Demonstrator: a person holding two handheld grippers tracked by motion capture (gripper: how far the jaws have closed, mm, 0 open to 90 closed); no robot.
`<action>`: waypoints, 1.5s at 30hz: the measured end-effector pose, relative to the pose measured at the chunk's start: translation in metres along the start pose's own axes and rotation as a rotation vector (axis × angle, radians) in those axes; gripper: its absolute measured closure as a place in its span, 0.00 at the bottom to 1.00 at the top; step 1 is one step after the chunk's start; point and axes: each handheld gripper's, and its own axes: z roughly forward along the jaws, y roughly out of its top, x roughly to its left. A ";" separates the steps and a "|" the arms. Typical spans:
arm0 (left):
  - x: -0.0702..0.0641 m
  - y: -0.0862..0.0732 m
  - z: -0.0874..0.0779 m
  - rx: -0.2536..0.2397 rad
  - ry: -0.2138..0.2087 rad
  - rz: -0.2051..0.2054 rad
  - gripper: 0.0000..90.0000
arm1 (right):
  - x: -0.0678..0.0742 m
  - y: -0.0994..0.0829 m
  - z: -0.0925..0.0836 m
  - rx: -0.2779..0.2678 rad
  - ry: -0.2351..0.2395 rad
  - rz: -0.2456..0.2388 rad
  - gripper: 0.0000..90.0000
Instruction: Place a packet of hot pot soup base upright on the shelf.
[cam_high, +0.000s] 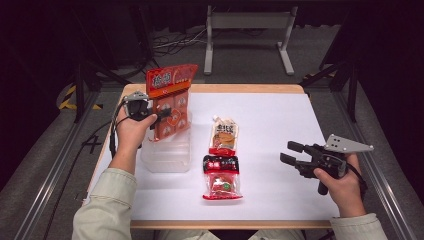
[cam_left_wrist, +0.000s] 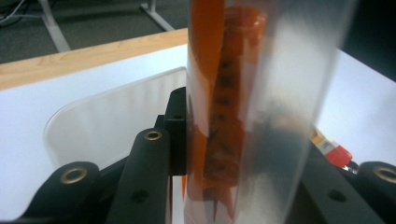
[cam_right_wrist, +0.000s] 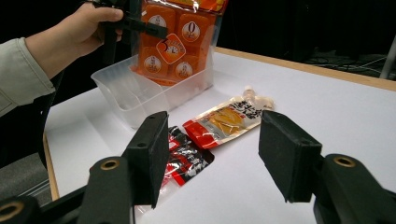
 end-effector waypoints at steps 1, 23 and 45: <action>0.000 -0.001 -0.001 0.003 0.000 -0.001 0.78 | 0.000 0.000 0.000 0.000 0.000 0.001 0.49; 0.012 -0.033 -0.008 0.030 -0.043 0.017 0.78 | 0.002 -0.001 0.005 0.008 0.018 0.006 0.47; -0.005 -0.032 -0.044 -0.103 0.115 -0.003 0.14 | 0.000 0.001 0.016 0.013 0.016 -0.014 0.42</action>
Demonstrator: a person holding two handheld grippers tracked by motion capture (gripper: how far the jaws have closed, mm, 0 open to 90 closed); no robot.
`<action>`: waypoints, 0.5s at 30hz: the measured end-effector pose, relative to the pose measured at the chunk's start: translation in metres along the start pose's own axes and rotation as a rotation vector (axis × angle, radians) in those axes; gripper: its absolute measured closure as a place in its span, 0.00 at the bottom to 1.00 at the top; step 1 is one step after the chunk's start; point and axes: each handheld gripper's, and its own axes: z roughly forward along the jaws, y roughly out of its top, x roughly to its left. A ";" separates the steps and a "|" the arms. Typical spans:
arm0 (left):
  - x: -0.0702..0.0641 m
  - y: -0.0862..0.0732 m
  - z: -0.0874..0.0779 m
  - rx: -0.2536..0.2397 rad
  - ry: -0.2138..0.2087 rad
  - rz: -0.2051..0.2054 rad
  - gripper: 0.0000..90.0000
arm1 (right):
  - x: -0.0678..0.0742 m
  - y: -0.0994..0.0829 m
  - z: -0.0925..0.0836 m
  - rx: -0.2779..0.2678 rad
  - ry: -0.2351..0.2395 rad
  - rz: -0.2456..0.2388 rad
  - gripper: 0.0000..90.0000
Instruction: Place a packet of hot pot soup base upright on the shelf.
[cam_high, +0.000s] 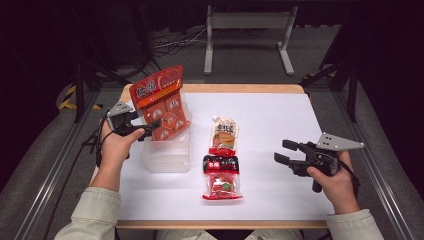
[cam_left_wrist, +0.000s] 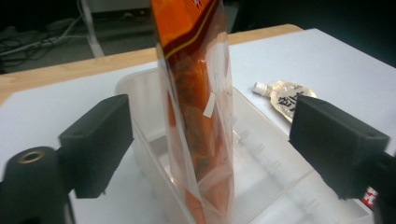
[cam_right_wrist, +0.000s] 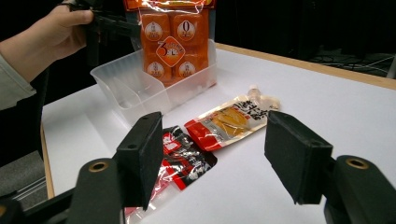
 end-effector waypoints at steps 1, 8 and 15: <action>-0.001 0.000 -0.003 -0.006 -0.001 0.005 0.14 | 0.000 0.000 0.001 -0.001 -0.001 -0.001 0.42; -0.016 0.000 -0.028 -0.026 0.051 0.070 0.13 | -0.001 0.000 0.003 0.002 -0.019 -0.016 0.37; -0.033 -0.007 -0.057 -0.064 -0.004 0.058 0.13 | -0.003 -0.001 0.003 0.001 -0.045 -0.038 0.34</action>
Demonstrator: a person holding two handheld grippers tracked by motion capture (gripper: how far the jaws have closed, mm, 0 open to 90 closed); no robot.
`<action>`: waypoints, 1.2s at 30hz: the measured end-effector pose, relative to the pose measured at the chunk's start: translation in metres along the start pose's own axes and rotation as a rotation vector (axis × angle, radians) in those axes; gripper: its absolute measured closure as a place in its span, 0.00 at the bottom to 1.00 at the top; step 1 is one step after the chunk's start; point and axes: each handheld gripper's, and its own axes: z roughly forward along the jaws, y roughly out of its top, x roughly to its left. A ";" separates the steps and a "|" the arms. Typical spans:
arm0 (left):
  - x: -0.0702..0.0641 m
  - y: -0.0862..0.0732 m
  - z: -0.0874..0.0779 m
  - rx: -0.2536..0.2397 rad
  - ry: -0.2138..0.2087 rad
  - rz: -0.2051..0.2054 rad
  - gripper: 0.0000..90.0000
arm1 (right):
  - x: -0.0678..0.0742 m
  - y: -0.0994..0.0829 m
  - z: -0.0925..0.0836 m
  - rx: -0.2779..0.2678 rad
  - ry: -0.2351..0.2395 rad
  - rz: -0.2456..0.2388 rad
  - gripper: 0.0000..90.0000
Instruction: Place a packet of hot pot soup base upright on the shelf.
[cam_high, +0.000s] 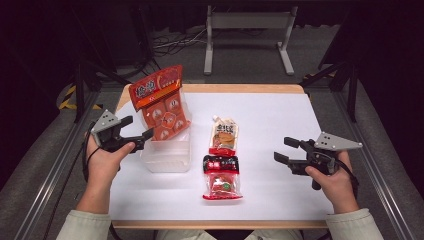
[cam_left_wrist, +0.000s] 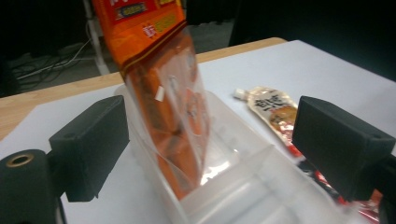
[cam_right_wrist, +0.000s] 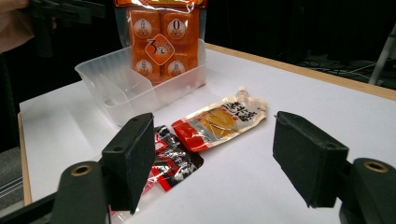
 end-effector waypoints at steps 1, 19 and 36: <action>-0.004 -0.001 -0.004 0.000 -0.012 -0.002 0.13 | 0.000 -0.001 0.000 0.002 -0.002 -0.002 0.34; -0.059 -0.018 -0.014 0.044 -0.239 0.045 0.16 | 0.001 -0.003 0.005 0.013 -0.002 -0.024 0.34; -0.061 -0.022 -0.016 0.089 -0.247 0.023 0.16 | 0.017 0.004 0.043 0.085 0.052 -0.021 0.34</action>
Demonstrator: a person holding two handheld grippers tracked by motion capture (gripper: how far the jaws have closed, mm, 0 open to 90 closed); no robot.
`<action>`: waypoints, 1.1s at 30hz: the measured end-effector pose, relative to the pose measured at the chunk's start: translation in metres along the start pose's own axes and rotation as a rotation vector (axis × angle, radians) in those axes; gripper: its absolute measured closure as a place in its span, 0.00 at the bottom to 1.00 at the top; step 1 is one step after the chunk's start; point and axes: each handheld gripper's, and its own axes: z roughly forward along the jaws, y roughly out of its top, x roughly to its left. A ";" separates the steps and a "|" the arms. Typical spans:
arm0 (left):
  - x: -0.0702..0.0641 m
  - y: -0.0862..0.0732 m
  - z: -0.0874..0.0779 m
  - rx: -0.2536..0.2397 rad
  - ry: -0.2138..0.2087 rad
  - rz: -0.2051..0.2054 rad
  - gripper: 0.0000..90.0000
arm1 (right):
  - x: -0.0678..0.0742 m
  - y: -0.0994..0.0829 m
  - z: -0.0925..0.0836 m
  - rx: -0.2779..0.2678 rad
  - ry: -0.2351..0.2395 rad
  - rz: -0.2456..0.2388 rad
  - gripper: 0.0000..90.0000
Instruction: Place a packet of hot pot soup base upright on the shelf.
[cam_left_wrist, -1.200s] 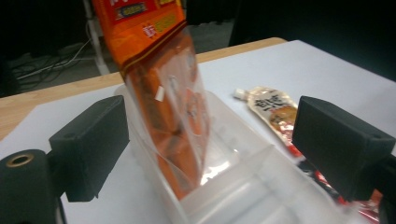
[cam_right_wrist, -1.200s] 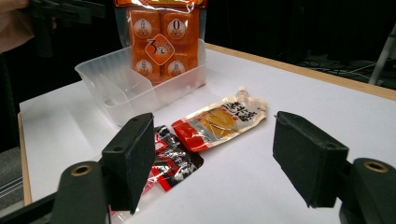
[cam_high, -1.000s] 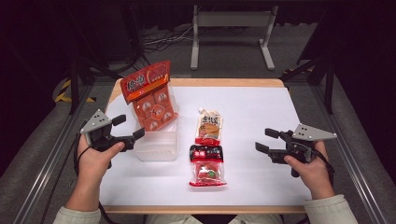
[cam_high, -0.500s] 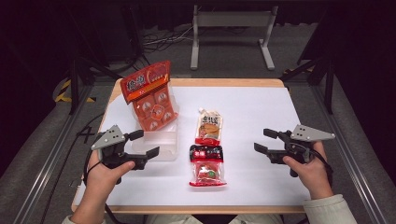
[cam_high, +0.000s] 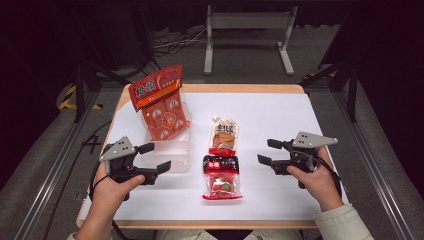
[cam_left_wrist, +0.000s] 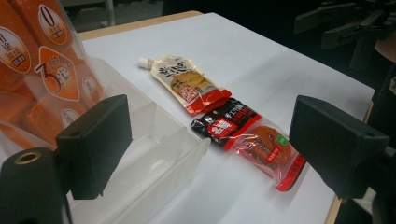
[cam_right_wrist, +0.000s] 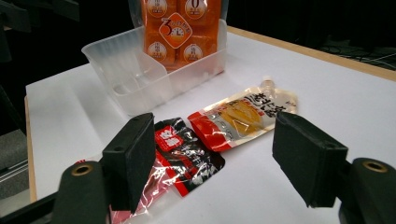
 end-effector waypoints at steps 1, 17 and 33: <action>-0.001 -0.001 0.000 -0.001 0.003 0.001 0.16 | 0.001 0.001 0.003 0.007 0.002 0.002 0.34; -0.004 -0.006 -0.004 0.022 -0.003 0.011 0.16 | 0.010 -0.009 0.059 0.140 -0.006 0.019 0.36; -0.006 -0.016 -0.002 0.026 -0.028 -0.001 0.16 | 0.009 -0.034 0.104 0.257 -0.036 0.052 0.31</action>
